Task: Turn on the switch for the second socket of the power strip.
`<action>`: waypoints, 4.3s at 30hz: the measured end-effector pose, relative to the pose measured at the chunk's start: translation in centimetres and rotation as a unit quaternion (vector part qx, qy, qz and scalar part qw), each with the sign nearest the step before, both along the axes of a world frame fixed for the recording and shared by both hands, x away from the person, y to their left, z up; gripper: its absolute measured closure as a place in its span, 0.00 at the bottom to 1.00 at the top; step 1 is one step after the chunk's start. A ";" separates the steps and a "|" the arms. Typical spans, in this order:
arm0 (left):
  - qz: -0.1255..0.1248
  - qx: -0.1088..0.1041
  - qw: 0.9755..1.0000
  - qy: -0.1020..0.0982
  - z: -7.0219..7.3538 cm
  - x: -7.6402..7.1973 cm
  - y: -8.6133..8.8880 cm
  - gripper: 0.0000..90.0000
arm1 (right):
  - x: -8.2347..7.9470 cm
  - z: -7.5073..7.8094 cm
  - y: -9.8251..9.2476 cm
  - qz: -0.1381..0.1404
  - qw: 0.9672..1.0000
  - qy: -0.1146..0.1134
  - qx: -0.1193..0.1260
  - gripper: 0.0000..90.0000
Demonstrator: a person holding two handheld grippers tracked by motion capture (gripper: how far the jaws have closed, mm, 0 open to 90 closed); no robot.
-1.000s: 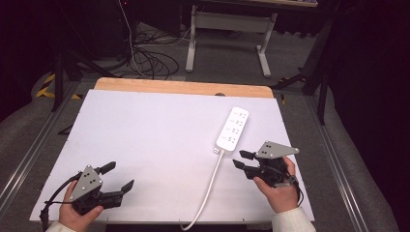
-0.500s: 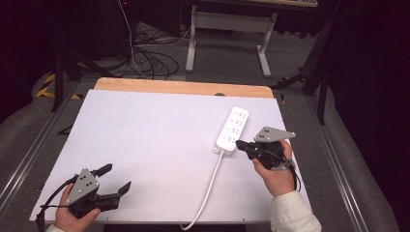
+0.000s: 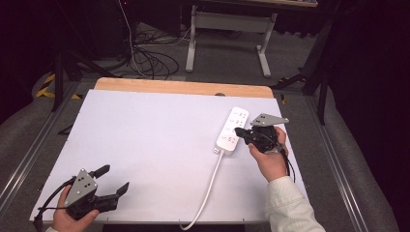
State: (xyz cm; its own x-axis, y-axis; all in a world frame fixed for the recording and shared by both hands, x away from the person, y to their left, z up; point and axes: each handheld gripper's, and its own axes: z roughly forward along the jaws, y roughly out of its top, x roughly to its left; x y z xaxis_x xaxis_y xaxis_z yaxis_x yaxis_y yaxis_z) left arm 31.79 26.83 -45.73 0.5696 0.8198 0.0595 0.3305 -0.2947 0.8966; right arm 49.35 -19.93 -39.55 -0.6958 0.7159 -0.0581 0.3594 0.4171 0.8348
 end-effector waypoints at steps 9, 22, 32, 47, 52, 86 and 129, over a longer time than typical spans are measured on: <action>0.000 0.000 1.000 0.000 0.0 0.0 0.0 0.20 | 2.8 -2.2 0.7 -0.006 1.000 0.001 0.000 1.00; 0.001 0.001 1.000 0.001 0.0 0.1 0.1 0.20 | 5.1 -4.4 1.5 -0.032 0.999 -0.002 -0.008 1.00; 0.002 0.002 1.000 0.004 -0.1 0.1 0.1 0.21 | 6.2 -5.6 1.6 -0.043 0.999 -0.005 -0.007 1.00; 0.001 0.005 1.000 0.009 -0.2 0.3 0.0 0.20 | 7.4 -7.1 1.7 -0.053 0.999 0.004 0.000 1.00; 0.000 0.006 1.000 0.009 -0.2 0.3 0.0 0.20 | 7.5 -7.2 1.8 -0.054 0.999 0.003 -0.001 1.00; -0.002 0.006 1.000 0.008 -0.1 0.2 0.0 0.20 | 7.3 -7.4 2.3 -0.060 0.998 0.001 -0.021 1.00; -0.002 0.002 1.000 0.008 -0.1 0.2 -0.1 0.21 | 7.4 -7.5 2.5 -0.070 0.997 0.015 -0.021 1.00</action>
